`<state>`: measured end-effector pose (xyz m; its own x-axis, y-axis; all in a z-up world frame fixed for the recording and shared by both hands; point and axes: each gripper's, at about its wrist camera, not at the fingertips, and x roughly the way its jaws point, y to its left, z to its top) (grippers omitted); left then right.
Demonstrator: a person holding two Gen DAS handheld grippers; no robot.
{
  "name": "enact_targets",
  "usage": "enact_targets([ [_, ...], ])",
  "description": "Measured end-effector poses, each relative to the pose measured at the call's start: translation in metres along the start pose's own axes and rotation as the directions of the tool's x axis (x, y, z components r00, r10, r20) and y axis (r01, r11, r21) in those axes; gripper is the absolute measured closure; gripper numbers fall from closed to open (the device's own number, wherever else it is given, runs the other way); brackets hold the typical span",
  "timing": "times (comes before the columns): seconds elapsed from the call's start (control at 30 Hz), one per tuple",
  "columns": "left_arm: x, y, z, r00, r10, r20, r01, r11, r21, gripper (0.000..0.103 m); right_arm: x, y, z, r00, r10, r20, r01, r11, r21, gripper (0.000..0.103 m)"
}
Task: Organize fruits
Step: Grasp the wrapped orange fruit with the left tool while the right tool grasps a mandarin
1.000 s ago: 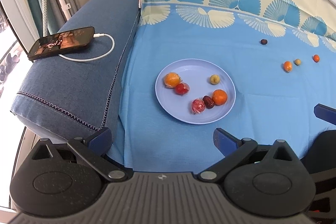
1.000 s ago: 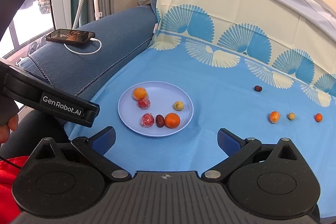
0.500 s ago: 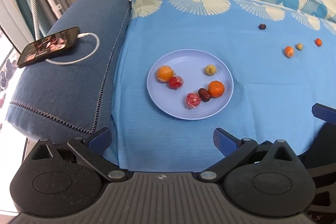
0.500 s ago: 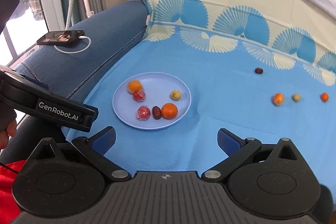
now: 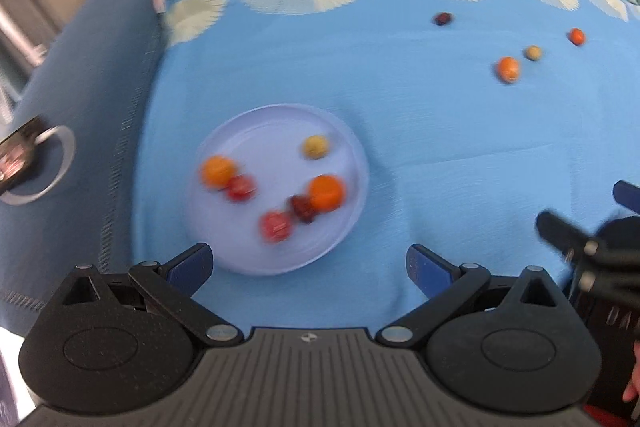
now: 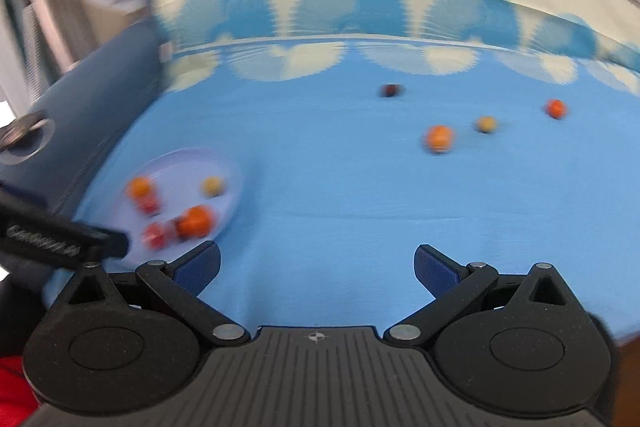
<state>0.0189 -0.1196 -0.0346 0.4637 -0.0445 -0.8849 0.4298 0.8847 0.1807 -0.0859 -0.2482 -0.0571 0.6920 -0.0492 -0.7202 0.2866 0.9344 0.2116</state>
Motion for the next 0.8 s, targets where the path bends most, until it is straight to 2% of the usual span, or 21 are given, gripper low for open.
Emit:
enact_targets([
  [0.17, 0.027, -0.053, 0.044, 0.997, -0.073, -0.017, 0.074, 0.995, 0.061, 0.0, 0.014, -0.074, 0.019, 0.987, -0.155, 0.035, 0.149, 0.979, 0.139, 0.001],
  [0.27, 0.042, -0.092, 0.075, 0.99, -0.139, 0.024, 0.136, 0.986, 0.092, 0.0, 0.025, -0.119, 0.035, 0.972, -0.23, 0.049, 0.216, 0.955, 0.202, 0.001],
  [0.33, 0.054, -0.12, 0.097, 0.981, -0.184, 0.055, 0.176, 0.976, 0.126, 0.0, 0.038, -0.147, 0.048, 0.956, -0.284, 0.075, 0.262, 0.939, 0.222, 0.001],
  [0.47, 0.087, -0.171, 0.139, 0.967, -0.247, 0.058, 0.235, 0.958, 0.165, 0.0, 0.076, -0.199, 0.081, 0.917, -0.368, 0.154, 0.326, 0.914, 0.24, 0.001],
  [0.53, 0.106, -0.189, 0.157, 0.967, -0.244, 0.075, 0.228, 0.958, 0.171, 0.0, 0.104, -0.226, 0.098, 0.897, -0.4, 0.189, 0.353, 0.905, 0.238, 0.001],
  [0.6, 0.128, -0.202, 0.171, 0.97, -0.226, 0.085, 0.208, 0.961, 0.181, 0.0, 0.137, -0.252, 0.115, 0.889, -0.418, 0.188, 0.375, 0.899, 0.228, 0.001],
  [0.67, 0.15, -0.213, 0.183, 0.976, -0.203, 0.079, 0.186, 0.965, 0.187, 0.0, 0.173, -0.279, 0.13, 0.899, -0.405, 0.165, 0.367, 0.904, 0.217, 0.001],
  [0.8, 0.186, -0.221, 0.2, 0.981, -0.193, 0.037, 0.184, 0.968, 0.174, 0.0, 0.231, -0.316, 0.148, 0.903, -0.409, 0.131, 0.37, 0.896, 0.245, 0.001],
])
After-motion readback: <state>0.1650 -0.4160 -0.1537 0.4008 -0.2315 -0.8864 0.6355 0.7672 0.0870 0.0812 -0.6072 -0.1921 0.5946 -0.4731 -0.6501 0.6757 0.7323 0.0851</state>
